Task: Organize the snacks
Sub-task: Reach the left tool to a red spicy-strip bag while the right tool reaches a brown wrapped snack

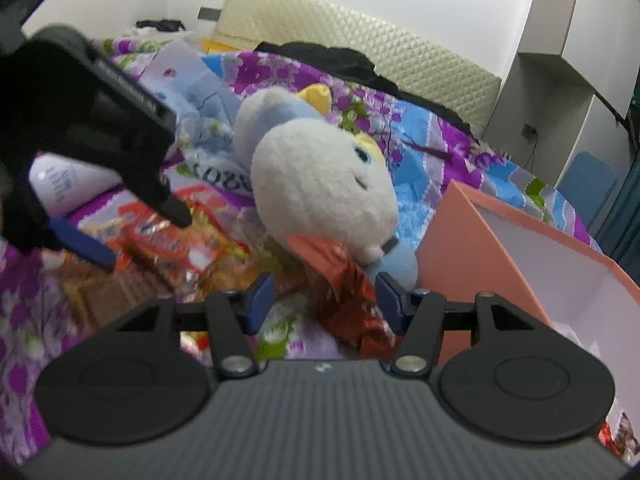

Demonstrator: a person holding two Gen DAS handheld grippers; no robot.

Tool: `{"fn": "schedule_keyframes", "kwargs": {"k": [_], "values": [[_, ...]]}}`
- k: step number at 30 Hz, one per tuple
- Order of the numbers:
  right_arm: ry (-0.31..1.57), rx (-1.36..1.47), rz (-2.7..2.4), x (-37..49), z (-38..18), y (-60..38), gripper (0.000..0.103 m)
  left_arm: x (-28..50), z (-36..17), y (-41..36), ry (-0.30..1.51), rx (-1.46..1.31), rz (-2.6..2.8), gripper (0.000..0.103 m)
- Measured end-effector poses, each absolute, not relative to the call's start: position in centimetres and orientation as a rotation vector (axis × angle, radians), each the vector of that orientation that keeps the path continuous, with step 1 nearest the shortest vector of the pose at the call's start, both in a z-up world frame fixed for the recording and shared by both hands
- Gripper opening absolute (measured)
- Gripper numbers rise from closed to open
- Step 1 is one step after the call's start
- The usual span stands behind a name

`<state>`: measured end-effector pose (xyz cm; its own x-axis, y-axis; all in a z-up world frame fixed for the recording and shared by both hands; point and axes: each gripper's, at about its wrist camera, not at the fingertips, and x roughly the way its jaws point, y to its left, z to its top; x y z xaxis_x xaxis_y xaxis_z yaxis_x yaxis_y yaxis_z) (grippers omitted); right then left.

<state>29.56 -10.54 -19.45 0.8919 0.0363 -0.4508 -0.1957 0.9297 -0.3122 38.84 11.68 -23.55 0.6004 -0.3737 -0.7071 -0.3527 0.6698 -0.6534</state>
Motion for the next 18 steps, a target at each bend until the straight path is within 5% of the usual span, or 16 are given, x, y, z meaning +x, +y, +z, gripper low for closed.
{"fn": "schedule_keyframes", "kwargs": {"k": [9,13,18], "values": [[0.451,-0.361,0.083,32.3,-19.8,-10.2,0.057,39.8,-24.3,11.8,0.964,-0.994,0.112,0.054],[0.453,-0.383,0.094,33.0,-19.9,-10.2,0.037,39.8,-24.5,11.8,0.957,-0.998,0.149,0.034],[0.444,-0.402,0.099,32.3,-19.5,-10.0,0.035,39.6,-24.9,12.0,0.934,-0.987,0.152,0.021]]}}
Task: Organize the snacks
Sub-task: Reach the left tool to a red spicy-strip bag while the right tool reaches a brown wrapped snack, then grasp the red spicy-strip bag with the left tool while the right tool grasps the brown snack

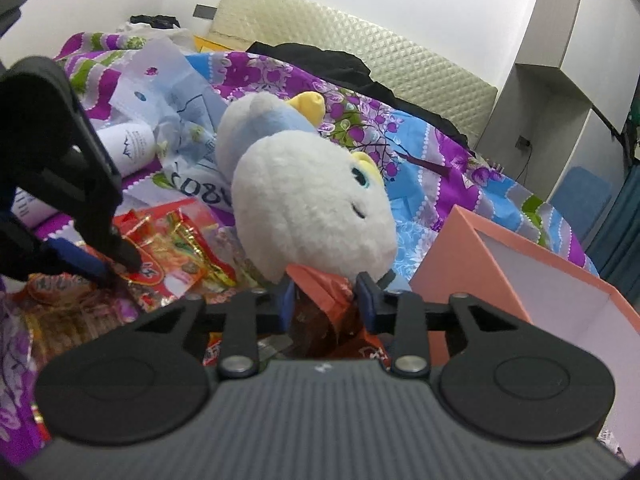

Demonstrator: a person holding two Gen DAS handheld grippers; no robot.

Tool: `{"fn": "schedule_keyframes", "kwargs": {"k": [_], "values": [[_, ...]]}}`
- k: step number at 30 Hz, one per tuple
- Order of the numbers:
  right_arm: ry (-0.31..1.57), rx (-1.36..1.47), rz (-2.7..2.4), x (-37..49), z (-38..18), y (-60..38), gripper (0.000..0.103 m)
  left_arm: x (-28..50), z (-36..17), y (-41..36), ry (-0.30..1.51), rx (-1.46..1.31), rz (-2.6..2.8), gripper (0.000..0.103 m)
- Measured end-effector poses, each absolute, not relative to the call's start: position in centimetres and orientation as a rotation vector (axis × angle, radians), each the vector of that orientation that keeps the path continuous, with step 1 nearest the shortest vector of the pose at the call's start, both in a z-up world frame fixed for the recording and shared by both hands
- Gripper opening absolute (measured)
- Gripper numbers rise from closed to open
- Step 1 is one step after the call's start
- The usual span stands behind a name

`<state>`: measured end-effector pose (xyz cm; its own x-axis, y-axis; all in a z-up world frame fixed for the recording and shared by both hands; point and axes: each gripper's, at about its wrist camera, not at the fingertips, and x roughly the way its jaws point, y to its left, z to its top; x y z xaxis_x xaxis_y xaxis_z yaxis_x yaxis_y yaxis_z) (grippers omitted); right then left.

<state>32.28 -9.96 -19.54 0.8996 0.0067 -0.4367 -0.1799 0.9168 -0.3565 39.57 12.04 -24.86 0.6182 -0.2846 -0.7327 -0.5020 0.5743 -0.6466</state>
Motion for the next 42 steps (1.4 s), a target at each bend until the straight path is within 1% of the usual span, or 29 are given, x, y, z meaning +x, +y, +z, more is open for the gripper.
{"fn": "schedule_keyframes", "kwargs": {"k": [6,7,13,17,25,34,38,42], "values": [[0.438,-0.396,0.110,30.4,-18.8,-10.4,0.034,38.0,-24.1,12.2,0.900,-0.998,0.131,0.013],[0.435,-0.390,0.113,29.9,-18.5,-10.5,0.032,37.5,-23.8,12.3,0.889,-1.000,0.126,0.012],[0.406,-0.376,0.141,26.6,-16.7,-10.5,0.027,33.6,-22.5,12.6,0.846,-1.012,0.104,0.009],[0.401,-0.353,0.169,23.9,-15.4,-10.6,0.026,30.1,-21.7,12.8,0.831,-1.016,0.097,0.007],[0.433,-0.338,0.236,18.0,-13.7,-10.7,0.026,21.6,-20.7,13.0,0.814,-1.020,0.125,0.007],[0.468,-0.343,0.281,11.9,-13.4,-12.2,0.026,11.6,-20.6,13.0,0.822,-1.050,0.190,0.007],[0.490,-0.357,0.311,9.7,-13.4,-12.3,0.026,8.6,-21.6,13.7,0.857,-1.075,0.212,0.010],[0.522,-0.392,0.358,7.9,-13.6,-12.0,0.027,6.5,-22.7,14.1,0.881,-1.081,0.234,0.016]]}}
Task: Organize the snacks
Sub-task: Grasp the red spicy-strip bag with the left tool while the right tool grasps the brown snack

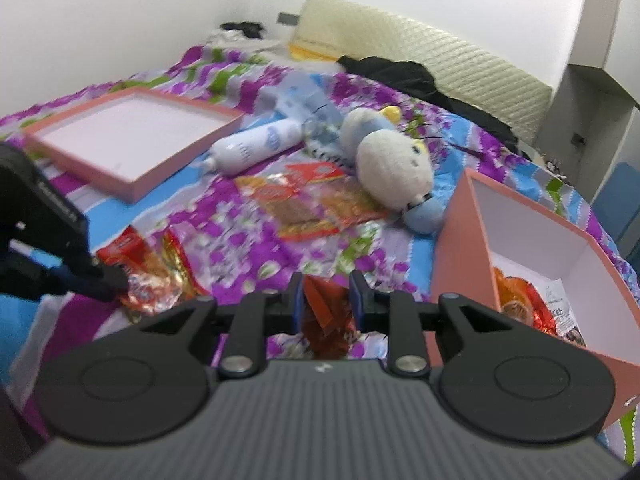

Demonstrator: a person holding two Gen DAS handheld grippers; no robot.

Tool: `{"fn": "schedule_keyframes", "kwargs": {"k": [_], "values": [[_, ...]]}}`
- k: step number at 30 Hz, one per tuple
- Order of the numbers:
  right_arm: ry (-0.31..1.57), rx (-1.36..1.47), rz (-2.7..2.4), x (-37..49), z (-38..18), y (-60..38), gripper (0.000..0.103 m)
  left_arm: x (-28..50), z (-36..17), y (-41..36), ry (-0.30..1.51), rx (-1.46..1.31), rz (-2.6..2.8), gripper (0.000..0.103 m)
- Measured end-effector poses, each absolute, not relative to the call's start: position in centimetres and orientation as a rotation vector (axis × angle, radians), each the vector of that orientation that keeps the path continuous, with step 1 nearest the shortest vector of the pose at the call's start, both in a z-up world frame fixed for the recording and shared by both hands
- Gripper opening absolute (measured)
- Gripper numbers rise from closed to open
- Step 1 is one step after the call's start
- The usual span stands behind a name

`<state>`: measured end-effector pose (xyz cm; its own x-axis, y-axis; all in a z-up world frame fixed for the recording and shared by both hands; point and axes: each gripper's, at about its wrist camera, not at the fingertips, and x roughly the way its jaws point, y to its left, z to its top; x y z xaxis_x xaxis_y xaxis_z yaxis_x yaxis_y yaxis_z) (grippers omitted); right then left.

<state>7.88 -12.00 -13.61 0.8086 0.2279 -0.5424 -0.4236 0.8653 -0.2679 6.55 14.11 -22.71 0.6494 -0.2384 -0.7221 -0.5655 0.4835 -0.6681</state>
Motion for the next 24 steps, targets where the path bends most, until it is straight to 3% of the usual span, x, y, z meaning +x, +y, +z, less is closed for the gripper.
{"fn": "schedule_keyframes", "kwargs": {"k": [2,4,7,14,16,20,22,24], "values": [[0.531,-0.418,0.379,7.0,-13.8,-11.8,0.027,5.9,-22.7,14.0,0.904,-1.055,0.239,0.024],[0.547,-0.440,0.394,6.2,-13.9,-11.7,0.029,5.6,-22.6,13.8,0.930,-1.019,0.214,0.045],[0.582,-0.436,0.421,5.2,-14.2,-12.0,0.030,5.2,-21.7,13.2,0.959,-0.921,0.163,0.069],[0.710,-0.341,0.446,4.1,-15.0,-12.6,0.030,5.1,-20.6,11.6,0.995,-0.702,0.074,0.078],[0.749,-0.301,0.435,3.9,-15.2,-12.9,0.046,5.5,-20.6,11.4,0.994,-0.661,0.068,0.080],[0.790,-0.250,0.442,3.5,-15.3,-13.3,0.054,6.4,-19.7,10.7,0.964,-0.542,0.050,0.085],[0.791,-0.221,0.423,3.5,-15.1,-13.7,0.072,6.9,-19.1,10.3,0.943,-0.466,0.056,0.088],[0.780,-0.191,0.405,3.8,-15.0,-14.1,0.073,7.4,-18.6,9.8,0.920,-0.378,0.071,0.092]]}}
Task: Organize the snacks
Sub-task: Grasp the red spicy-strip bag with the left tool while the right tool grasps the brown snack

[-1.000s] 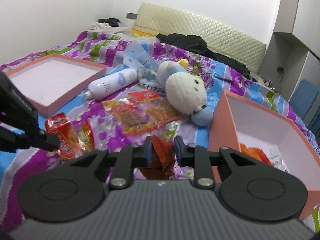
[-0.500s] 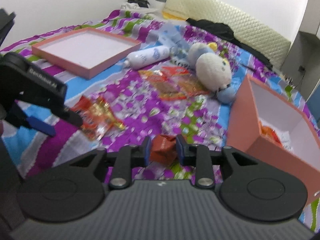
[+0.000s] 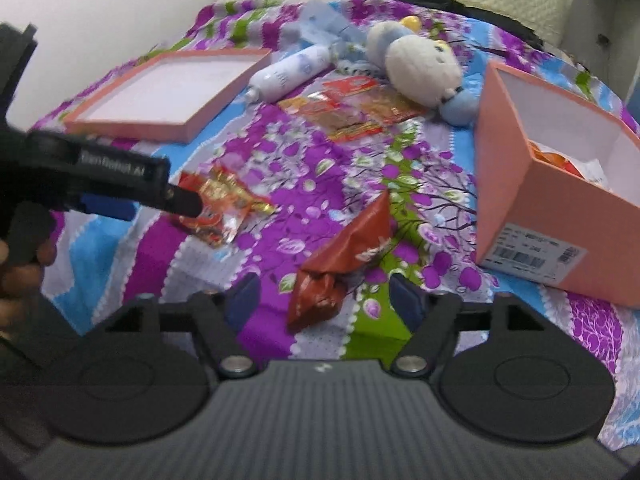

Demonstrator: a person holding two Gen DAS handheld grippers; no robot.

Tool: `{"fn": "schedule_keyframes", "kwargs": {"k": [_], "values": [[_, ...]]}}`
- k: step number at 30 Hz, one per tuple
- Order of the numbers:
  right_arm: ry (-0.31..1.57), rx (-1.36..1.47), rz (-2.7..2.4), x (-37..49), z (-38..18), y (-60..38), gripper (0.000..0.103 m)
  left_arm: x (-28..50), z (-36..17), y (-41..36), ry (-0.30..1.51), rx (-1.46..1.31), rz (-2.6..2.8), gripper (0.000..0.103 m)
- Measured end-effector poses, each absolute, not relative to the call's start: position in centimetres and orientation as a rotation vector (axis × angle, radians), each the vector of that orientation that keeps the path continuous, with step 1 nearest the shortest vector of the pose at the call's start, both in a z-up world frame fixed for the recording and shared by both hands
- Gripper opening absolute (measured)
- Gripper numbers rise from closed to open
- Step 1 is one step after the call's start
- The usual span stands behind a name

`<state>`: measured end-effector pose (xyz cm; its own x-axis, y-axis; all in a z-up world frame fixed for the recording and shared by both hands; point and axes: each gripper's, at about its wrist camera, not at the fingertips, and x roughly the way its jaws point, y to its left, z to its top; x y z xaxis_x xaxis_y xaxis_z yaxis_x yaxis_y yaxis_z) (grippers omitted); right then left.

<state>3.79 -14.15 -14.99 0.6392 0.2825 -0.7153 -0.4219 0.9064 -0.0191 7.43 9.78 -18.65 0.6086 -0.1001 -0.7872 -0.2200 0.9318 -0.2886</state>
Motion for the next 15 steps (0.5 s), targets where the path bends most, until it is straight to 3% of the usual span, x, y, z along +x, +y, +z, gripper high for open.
{"fn": "schedule_keyframes", "kwargs": {"k": [9,15], "values": [[0.840,-0.093,0.363,7.1,-17.6,-14.6,0.072,10.7,-20.3,8.5,0.910,-0.150,0.015,0.092],[0.878,-0.068,0.379,8.8,-19.3,-14.4,0.066,12.5,-21.9,7.8,0.921,-0.067,-0.037,0.092]]}}
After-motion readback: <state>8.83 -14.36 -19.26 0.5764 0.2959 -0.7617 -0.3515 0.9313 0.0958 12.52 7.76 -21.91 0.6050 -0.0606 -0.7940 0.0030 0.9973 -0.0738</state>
